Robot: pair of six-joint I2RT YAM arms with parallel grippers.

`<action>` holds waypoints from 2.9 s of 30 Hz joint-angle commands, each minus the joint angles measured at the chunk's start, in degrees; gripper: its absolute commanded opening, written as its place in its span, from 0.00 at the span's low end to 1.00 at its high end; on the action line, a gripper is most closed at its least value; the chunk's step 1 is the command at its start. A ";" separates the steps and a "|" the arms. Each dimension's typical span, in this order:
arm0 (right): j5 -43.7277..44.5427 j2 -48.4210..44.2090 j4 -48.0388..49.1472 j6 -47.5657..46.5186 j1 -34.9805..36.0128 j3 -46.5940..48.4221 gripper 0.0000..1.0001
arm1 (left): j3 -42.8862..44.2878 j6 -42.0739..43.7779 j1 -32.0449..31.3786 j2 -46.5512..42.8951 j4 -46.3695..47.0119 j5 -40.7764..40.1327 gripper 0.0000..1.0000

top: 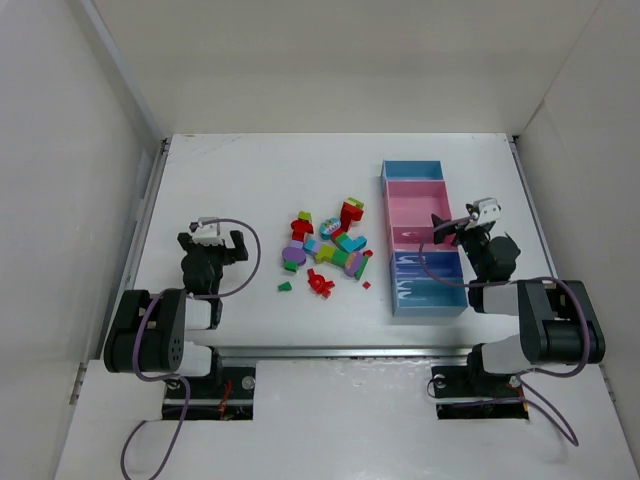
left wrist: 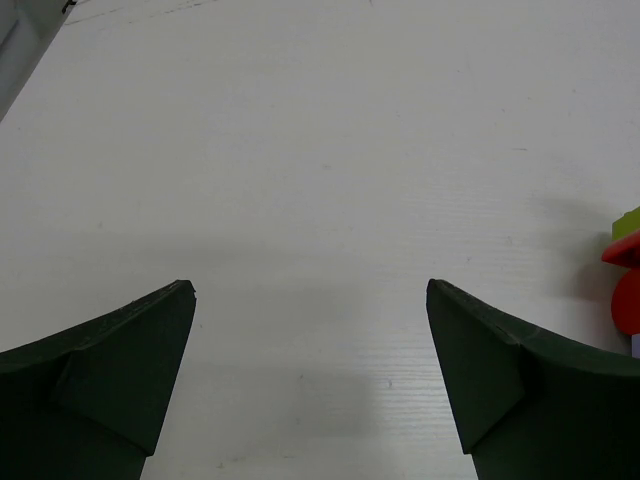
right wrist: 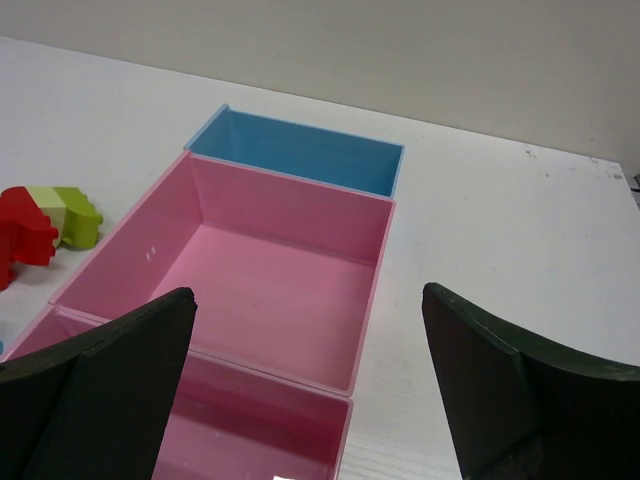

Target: Sort the legos into containers by color

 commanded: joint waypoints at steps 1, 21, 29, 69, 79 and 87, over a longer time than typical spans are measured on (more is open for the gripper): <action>2.42 -1.34 0.60 0.14 1.04 1.76 1.00 | 1.44 -0.93 0.18 -0.45 12.47 -0.42 1.00; 33.88 -10.21 -57.33 -33.57 16.24 57.73 1.00 | 47.39 46.24 -5.26 -7.48 -36.49 8.65 1.00; 34.17 -7.66 -57.33 -27.17 19.33 59.42 1.00 | 57.40 41.54 -14.04 -5.98 -57.69 0.96 1.00; 13.88 -3.80 -62.69 2.86 17.31 47.46 1.00 | 89.95 24.47 -34.36 41.83 -90.89 13.65 0.58; 14.40 -3.80 -62.69 3.39 17.31 45.53 1.00 | 91.87 17.71 -33.30 44.03 -88.26 17.86 0.57; 15.89 -4.94 -62.69 3.39 17.31 43.95 1.00 | 96.01 18.23 -33.30 47.02 -88.96 16.72 0.45</action>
